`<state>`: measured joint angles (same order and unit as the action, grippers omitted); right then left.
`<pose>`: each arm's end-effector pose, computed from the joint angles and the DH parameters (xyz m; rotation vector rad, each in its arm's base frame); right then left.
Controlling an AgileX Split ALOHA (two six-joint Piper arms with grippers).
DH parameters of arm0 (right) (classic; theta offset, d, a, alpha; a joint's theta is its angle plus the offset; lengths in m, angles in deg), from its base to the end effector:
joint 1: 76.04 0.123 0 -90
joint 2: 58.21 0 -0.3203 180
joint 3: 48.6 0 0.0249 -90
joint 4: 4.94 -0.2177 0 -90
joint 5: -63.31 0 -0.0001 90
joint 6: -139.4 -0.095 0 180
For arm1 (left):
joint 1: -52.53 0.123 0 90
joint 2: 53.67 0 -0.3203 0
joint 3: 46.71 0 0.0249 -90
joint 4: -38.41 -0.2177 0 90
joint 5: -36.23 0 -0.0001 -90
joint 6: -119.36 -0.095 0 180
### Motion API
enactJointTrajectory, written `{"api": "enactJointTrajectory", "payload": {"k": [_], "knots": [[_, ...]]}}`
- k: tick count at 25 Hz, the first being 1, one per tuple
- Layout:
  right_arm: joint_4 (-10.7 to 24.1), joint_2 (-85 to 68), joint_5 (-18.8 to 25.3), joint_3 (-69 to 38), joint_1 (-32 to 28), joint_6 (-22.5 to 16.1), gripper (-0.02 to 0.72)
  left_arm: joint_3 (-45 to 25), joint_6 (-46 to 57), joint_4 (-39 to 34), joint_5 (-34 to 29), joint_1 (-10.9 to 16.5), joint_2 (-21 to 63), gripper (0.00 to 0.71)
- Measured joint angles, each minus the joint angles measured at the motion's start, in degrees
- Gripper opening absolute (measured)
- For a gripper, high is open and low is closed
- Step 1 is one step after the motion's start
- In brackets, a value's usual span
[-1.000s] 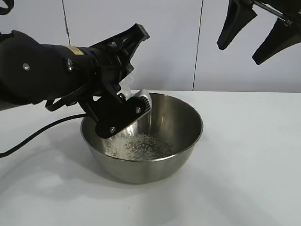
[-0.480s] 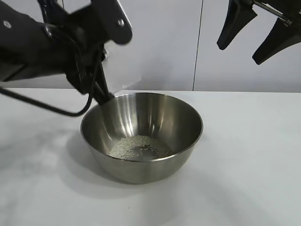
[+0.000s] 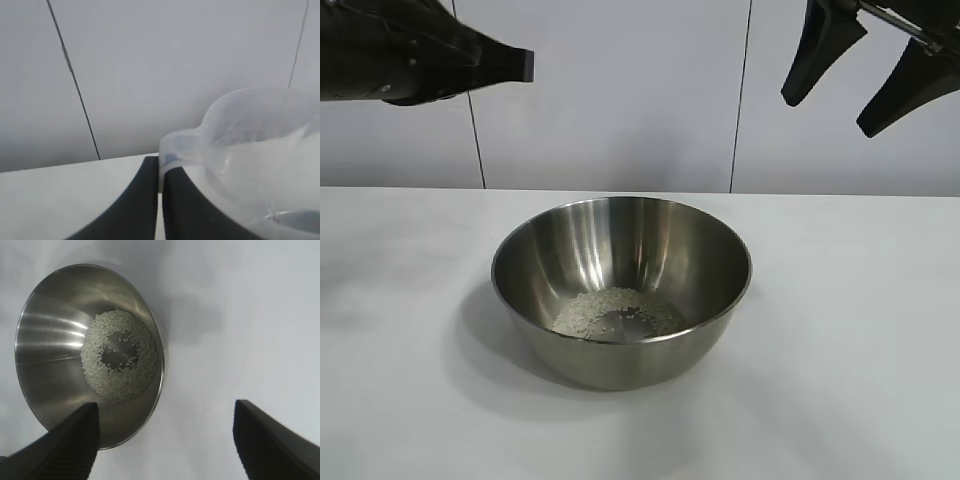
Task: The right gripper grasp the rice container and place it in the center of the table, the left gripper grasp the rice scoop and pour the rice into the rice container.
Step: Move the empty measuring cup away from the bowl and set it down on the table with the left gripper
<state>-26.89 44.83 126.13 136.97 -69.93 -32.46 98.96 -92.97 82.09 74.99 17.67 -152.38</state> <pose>0.3189 0.0659 0.3480 -0.1809 2.7451 0.5075 0.2763 -0.1425 0.2900 0.1543 1.7677 -0.0928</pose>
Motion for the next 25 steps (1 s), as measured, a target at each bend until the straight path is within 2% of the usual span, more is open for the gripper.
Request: {"api": "enactJointTrajectory", "payload": {"k": [3,6,10,13,19,25], "knots": [[0.0,0.0,0.0,0.0,0.0,0.0,0.515,-3.5,11.8,-12.8,0.3,4.1,0.0,0.009],[0.0,0.0,0.0,0.0,0.0,0.0,0.515,-8.1,24.0,-26.7,3.3,9.4,0.0,0.009],[0.0,0.0,0.0,0.0,0.0,0.0,0.515,-12.3,36.2,-39.1,9.5,16.5,-2.2,0.009],[0.0,0.0,0.0,0.0,0.0,0.0,0.515,-13.7,40.9,-46.0,11.2,19.9,-6.6,0.009],[0.0,0.0,0.0,0.0,0.0,0.0,0.515,-14.3,39.9,-49.9,19.6,22.7,-16.3,0.009],[0.0,0.0,0.1,0.0,0.0,0.0,0.515,-14.9,34.4,-50.0,23.0,24.6,-23.2,0.009]]}}
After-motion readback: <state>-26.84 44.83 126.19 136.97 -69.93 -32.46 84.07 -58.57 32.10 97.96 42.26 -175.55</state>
